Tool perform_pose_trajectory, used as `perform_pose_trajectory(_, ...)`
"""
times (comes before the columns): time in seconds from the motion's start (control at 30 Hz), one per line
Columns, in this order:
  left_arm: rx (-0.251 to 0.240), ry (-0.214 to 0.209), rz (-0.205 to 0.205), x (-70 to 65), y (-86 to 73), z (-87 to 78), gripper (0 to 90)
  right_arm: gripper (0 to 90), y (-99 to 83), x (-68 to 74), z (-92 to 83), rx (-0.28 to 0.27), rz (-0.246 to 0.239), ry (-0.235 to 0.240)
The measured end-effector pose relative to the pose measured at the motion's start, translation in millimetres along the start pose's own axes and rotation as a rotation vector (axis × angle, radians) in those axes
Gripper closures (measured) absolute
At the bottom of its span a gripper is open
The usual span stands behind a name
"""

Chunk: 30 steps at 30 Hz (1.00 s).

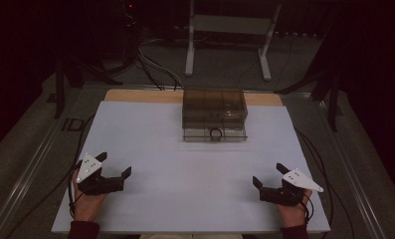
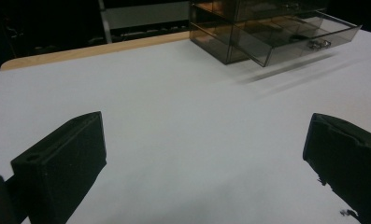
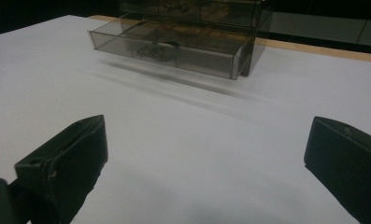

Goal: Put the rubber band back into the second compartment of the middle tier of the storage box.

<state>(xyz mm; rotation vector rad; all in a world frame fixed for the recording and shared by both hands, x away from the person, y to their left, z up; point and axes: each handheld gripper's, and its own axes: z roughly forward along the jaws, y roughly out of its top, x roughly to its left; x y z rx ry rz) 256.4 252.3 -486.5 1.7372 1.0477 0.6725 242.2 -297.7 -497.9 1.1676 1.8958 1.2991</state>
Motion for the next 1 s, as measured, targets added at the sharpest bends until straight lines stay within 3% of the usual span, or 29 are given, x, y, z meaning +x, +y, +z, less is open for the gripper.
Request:
perform_pose_trajectory(0.77, -0.072, 0.035, -0.001, 5.4, -3.9, -19.4, 0.2, 0.0, -0.5, 1.8, -0.9, 0.007, -0.002, 0.014)
perform_pose_trajectory(0.93, -0.073, 0.032, -0.006, 4.9, -3.8, -16.9, 0.3, 0.0, -3.2, -2.7, -0.1, 0.036, 0.015, -0.001)
perform_pose_trajectory(1.0, -0.07, 0.029, -0.003, 4.2, -3.8, -15.8, 0.3, 0.0, -5.2, -4.4, 2.3, 0.072, 0.02, -0.024)
